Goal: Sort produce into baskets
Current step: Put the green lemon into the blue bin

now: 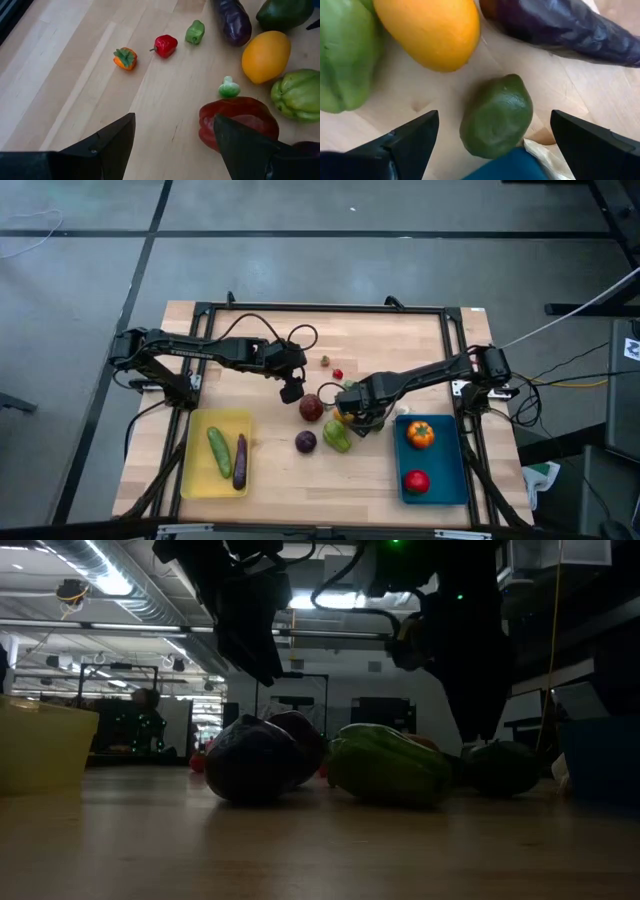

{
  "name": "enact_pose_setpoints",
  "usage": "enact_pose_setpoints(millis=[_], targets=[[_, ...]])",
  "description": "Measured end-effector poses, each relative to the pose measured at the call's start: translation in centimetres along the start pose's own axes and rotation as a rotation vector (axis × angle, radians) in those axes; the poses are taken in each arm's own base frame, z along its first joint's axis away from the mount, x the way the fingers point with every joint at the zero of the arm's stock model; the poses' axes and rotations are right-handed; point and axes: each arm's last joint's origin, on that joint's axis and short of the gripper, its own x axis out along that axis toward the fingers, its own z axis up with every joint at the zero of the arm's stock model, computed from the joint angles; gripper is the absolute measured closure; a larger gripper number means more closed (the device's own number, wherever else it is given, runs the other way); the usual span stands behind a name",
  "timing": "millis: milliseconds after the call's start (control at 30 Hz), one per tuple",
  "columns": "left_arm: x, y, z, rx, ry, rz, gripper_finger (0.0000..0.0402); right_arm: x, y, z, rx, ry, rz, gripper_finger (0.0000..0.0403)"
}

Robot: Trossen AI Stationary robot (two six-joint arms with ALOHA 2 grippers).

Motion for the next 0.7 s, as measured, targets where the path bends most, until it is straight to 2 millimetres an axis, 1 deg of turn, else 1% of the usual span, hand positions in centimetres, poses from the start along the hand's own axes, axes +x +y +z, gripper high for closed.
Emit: enact_pose_setpoints(millis=[300,600,700], targets=[[0.0,0.0,0.0,0.001,0.001,0.000,0.0137,1.9,0.2,0.2,-0.001,0.060,-0.063,0.0024],[0.0,0.0,0.0,0.002,0.001,0.000,0.0137,2.1,0.2,0.3,-0.001,0.061,-0.063,0.0024],[0.0,0.0,0.0,0.002,0.001,0.000,0.0137,2.4,0.3,0.4,-0.001,0.067,-0.070,0.0025]])
